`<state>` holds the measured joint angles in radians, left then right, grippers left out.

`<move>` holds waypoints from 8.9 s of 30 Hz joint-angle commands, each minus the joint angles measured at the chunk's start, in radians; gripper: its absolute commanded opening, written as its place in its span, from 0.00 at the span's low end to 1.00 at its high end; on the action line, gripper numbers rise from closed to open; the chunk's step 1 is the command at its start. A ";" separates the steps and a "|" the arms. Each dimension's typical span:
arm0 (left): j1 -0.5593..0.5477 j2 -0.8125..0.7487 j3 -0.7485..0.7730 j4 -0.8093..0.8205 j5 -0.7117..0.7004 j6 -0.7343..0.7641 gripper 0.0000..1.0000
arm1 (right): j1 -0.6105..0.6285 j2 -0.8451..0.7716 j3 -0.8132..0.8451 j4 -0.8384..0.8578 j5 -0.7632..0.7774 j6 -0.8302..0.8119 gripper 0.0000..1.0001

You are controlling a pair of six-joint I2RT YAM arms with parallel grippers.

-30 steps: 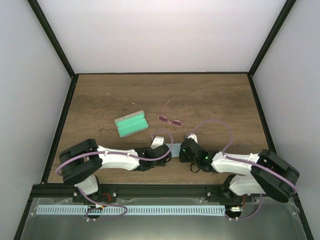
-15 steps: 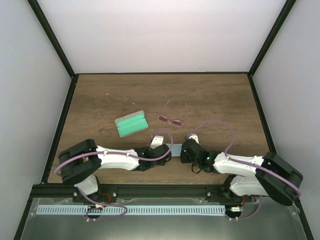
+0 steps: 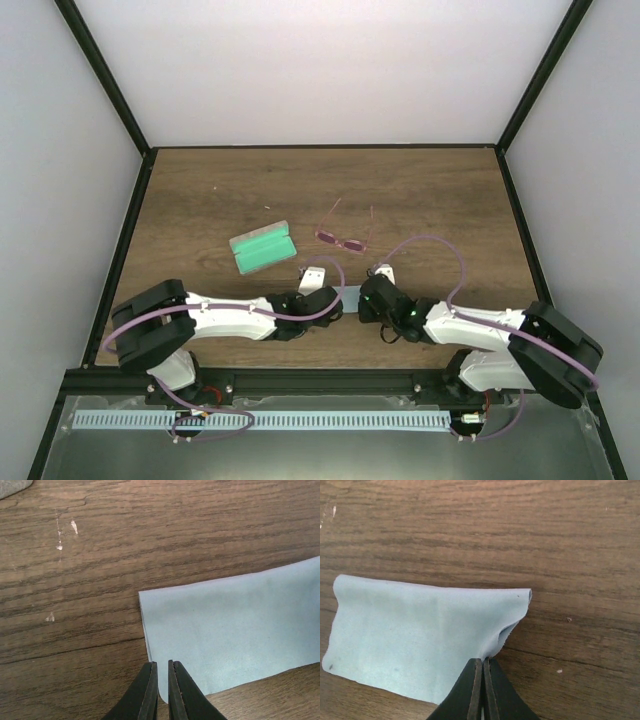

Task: Organize the sunglasses
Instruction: Adjust the glasses cleaning cloth at the center of the board, then pick up the glasses cleaning cloth from the center of the board.

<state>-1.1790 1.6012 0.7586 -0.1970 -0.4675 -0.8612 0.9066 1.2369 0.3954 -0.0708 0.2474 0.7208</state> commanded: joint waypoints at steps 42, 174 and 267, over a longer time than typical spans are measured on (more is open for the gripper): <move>-0.002 0.098 0.027 0.022 0.064 -0.004 0.05 | 0.008 0.001 0.026 0.014 0.025 -0.016 0.01; 0.038 0.020 0.055 0.020 -0.040 0.019 0.07 | -0.002 0.007 0.088 -0.045 0.088 -0.014 0.01; 0.106 0.161 0.031 0.123 0.065 0.029 0.06 | -0.057 0.190 0.115 0.071 0.019 -0.068 0.01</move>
<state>-1.0756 1.7340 0.7841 -0.0467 -0.4187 -0.8333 0.8539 1.4200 0.4839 0.0074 0.2577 0.6495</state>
